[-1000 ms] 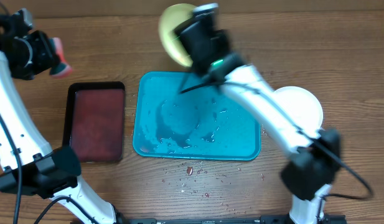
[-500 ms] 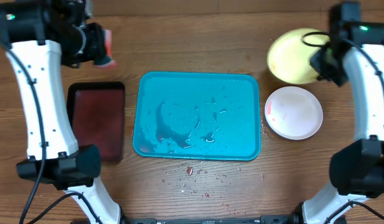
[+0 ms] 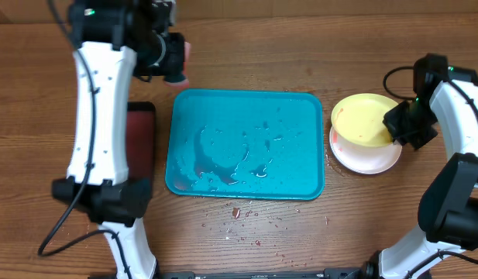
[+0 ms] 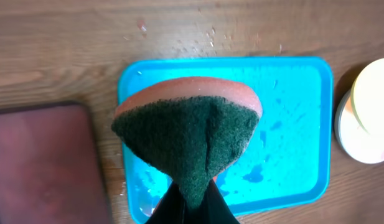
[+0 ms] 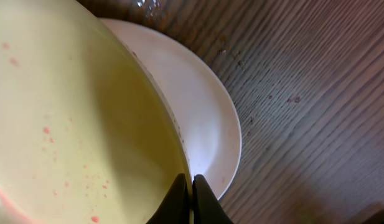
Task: Clean dirty plates on tray and stack at the side
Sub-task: 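Carry the yellow plate right and lower it onto the white plates, then release the yellow plate and place the sponge on the black tray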
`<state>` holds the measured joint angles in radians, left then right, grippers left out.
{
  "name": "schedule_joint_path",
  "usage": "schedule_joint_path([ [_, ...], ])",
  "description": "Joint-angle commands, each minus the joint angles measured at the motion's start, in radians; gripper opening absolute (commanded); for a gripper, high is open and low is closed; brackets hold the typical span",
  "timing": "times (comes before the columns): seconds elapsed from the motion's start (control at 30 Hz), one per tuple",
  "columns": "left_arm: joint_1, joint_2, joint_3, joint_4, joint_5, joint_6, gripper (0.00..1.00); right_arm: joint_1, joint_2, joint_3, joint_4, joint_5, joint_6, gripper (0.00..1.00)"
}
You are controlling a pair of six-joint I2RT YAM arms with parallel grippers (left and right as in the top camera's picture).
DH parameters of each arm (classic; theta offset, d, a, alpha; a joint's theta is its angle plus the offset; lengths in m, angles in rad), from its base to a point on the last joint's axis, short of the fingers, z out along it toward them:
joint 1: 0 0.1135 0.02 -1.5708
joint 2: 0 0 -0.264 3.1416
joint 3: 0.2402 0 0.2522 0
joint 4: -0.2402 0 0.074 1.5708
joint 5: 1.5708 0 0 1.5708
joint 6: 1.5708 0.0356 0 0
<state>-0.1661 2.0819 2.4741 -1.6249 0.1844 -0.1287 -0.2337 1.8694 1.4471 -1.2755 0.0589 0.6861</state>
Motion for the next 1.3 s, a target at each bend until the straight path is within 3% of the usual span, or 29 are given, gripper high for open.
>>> schedule_joint_path([
  [0.0,-0.060,0.074,0.013,0.002,-0.011,-0.018,0.04,-0.009,-0.012,-0.059,0.016,-0.001,-0.010,0.04],
  [0.53,-0.234,0.267,0.013,0.019,-0.060,-0.046,0.04,-0.044,-0.012,-0.172,0.056,0.018,-0.033,0.04],
  [0.67,-0.212,0.235,0.035,-0.011,-0.121,-0.075,0.04,-0.043,-0.012,-0.172,0.058,0.000,-0.076,0.25],
  [0.8,-0.161,0.139,0.032,-0.065,-0.220,-0.095,0.04,-0.043,-0.012,-0.170,0.069,-0.037,-0.093,0.72],
  [0.9,-0.100,0.026,-0.016,-0.065,-0.221,-0.089,0.04,-0.043,-0.012,-0.169,0.090,-0.078,-0.140,0.81],
  [1.0,-0.007,-0.115,-0.106,-0.065,-0.218,-0.089,0.04,-0.042,-0.012,-0.155,0.089,-0.090,-0.158,0.82],
  [1.2,0.133,-0.356,-0.430,-0.054,-0.220,-0.087,0.04,-0.034,-0.057,-0.079,0.027,-0.090,-0.164,0.83],
  [1.27,0.177,-0.453,-0.624,0.020,-0.220,-0.076,0.04,-0.009,-0.110,-0.043,-0.001,-0.084,-0.172,0.86],
])
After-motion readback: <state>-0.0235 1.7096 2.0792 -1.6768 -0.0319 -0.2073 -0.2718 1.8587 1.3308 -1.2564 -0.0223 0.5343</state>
